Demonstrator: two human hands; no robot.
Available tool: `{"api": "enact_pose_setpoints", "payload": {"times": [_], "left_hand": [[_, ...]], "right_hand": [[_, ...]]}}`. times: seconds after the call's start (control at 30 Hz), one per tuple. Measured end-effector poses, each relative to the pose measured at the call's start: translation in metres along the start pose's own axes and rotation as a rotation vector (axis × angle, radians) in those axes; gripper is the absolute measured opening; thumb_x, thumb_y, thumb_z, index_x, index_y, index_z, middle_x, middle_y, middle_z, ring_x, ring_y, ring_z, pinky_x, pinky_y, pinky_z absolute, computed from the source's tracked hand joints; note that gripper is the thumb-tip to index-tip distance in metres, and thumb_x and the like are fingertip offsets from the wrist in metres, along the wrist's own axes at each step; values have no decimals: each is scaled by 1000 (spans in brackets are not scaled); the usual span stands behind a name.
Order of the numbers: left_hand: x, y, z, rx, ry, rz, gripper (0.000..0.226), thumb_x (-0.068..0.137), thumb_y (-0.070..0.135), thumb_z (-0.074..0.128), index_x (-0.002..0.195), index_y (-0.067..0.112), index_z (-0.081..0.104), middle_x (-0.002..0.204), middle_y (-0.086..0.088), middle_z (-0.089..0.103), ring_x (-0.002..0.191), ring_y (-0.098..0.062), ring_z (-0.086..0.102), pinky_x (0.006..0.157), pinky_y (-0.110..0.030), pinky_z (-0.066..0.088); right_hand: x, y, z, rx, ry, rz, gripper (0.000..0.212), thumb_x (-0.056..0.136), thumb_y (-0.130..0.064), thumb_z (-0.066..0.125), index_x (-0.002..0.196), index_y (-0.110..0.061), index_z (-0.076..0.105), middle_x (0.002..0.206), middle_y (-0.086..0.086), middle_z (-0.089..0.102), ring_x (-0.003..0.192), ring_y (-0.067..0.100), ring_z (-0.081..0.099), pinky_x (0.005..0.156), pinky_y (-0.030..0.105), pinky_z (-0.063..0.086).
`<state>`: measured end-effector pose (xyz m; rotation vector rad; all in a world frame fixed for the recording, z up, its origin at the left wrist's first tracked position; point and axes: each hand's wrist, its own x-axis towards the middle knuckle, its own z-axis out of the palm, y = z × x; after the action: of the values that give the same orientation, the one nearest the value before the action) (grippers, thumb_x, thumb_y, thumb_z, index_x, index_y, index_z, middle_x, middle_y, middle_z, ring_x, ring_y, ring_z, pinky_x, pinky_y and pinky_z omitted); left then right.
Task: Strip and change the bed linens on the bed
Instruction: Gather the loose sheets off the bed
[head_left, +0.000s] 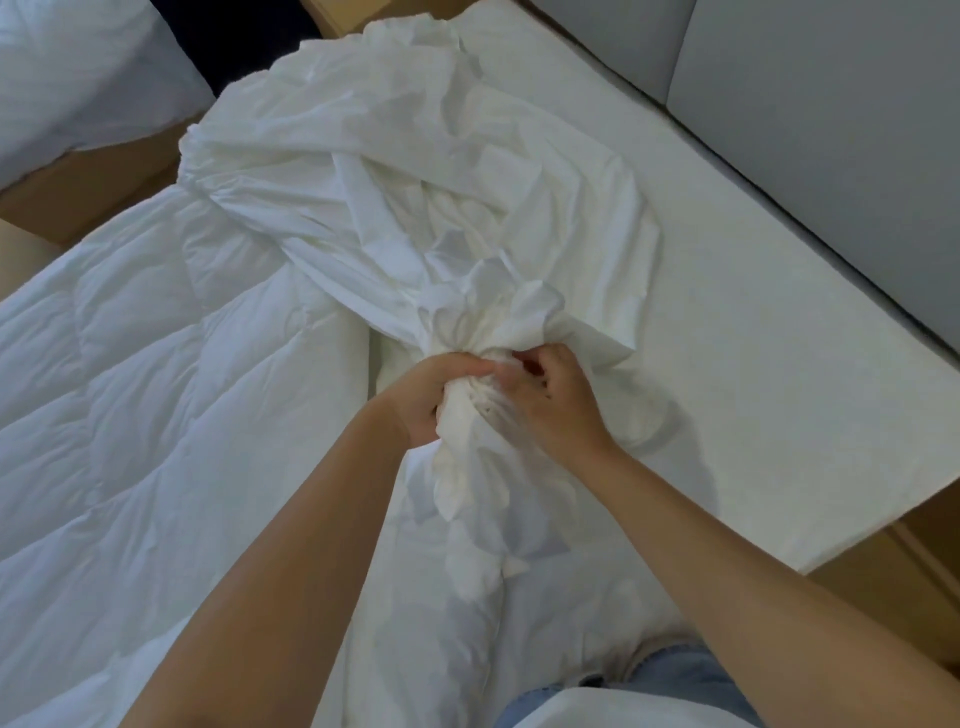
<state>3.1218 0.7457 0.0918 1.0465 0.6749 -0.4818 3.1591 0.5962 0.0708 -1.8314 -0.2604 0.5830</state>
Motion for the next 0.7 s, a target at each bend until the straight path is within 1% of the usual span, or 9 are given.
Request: {"api": "enact_pose_setpoints", "payload": {"times": [0.07,0.13,0.2,0.3,0.33,0.4,0.47,0.6,0.7], "left_hand": [[1,2,2,15,23,-17,36,73,17,63,104,1,69,100,-14,69,92,-25,68,83,-36,56],[6,1,6,44,53,-16,42,74,14,64,112,-3,63,100,-15,67,93,-27,66,85,-37,54],[12,-5,12,41,95,2,29,77,6,61,104,-3,65,89,-13,68,84,-27,66,75,-34,57],[27,-20,19,24,167,-2,27,72,3,57,98,-2,64,80,-14,65,74,-27,63,65,-33,53],[32,-26,20,24,196,-7,32,68,2,58,99,-2,64,80,-14,64,74,-27,62,66,-34,52],[41,-38,16,84,234,0,24,65,0,57,87,3,68,73,-11,64,69,-24,63,59,-29,51],[48,-54,8,200,272,-25,18,68,-2,56,75,9,69,64,-4,64,60,-18,63,50,-22,48],[62,-85,-8,471,370,-218,29,60,10,64,89,7,66,70,-4,64,66,-21,62,52,-24,47],[71,-104,-13,491,368,-138,31,59,4,60,89,3,63,71,-5,63,66,-17,63,53,-23,49]], "right_hand": [[6,2,-1,-41,-10,16,12,91,-22,59,95,-10,61,96,0,56,91,17,56,77,15,39],[10,5,-1,-17,31,29,3,92,-14,56,89,-12,57,92,1,55,85,15,53,69,12,37],[10,8,0,101,123,70,5,92,-10,52,87,-12,54,91,5,57,83,16,53,67,10,38],[2,13,5,238,248,75,6,93,-9,50,88,-7,54,92,11,59,84,21,57,75,23,46],[-1,18,6,218,269,42,6,93,-7,51,88,-5,54,91,12,59,85,24,57,77,29,47],[-5,29,9,116,273,-34,6,89,-3,56,85,1,57,91,9,56,87,27,56,79,34,46],[-1,46,8,-39,260,-85,5,82,1,62,77,3,61,90,12,55,85,30,56,76,35,46],[8,82,13,-362,87,-214,9,71,7,64,63,3,60,83,20,59,73,37,54,62,42,50],[13,107,25,-376,-46,-259,5,72,5,63,73,4,68,100,19,66,85,38,57,80,44,49]]}}
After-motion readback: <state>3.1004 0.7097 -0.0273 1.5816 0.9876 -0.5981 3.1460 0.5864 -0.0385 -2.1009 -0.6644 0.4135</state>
